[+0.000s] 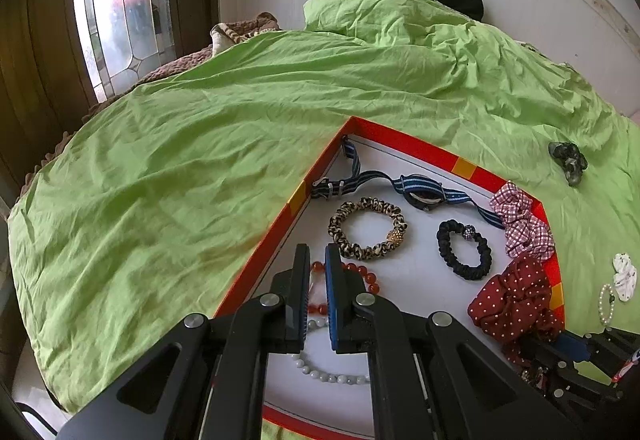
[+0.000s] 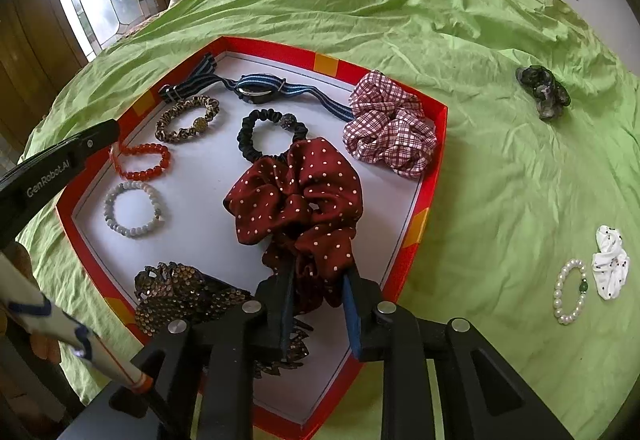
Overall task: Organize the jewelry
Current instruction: 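Open both tools to release bracelet and scrunchie inside the red box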
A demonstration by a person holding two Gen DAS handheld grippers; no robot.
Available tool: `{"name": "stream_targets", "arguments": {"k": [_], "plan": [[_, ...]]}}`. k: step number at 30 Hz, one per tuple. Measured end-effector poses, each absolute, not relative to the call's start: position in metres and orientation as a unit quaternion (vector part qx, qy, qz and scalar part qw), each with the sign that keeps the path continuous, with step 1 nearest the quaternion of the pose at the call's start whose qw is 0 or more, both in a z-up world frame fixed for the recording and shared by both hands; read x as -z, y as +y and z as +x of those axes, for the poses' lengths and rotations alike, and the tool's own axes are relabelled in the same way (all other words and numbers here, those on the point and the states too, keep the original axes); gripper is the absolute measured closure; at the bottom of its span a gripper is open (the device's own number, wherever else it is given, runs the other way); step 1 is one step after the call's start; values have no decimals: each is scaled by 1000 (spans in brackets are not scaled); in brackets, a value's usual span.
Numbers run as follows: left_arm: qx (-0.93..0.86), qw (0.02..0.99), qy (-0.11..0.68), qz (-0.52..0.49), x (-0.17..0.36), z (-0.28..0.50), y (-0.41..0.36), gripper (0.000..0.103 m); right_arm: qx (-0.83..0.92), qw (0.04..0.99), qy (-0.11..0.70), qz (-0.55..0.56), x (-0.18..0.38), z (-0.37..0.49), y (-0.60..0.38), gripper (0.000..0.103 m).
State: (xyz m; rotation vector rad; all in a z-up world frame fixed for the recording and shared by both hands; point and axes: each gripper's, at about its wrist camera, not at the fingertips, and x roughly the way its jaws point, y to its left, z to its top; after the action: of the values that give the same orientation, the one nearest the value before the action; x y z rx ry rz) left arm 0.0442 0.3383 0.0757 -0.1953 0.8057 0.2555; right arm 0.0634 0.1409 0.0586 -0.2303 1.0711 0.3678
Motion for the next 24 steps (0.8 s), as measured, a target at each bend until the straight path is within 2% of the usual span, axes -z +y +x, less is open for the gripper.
{"name": "stream_targets", "arguments": {"k": [3,5,7,13,15,17,24], "plan": [[-124,909,387,-95,-77,43,338,92,-173,839,505,-105,-60,63,139,69],[-126,910,385,-93,-77,43,336,75,-174,840,504,-101,-62,62,137,66],[-130,912,379,-88,-78,42,335,69,-173,841,503,-98,-63,62,136,64],[-135,917,370,-64,-81,40,328,68,-173,843,502,-92,-67,59,133,62],[-136,917,369,-58,-81,40,325,66,-173,843,501,-88,-69,58,131,60],[-139,918,367,-55,-81,40,324,59,-173,845,499,-82,-72,57,128,53],[-143,917,368,-49,-81,39,324,59,-165,853,491,-62,-81,53,114,48]]}}
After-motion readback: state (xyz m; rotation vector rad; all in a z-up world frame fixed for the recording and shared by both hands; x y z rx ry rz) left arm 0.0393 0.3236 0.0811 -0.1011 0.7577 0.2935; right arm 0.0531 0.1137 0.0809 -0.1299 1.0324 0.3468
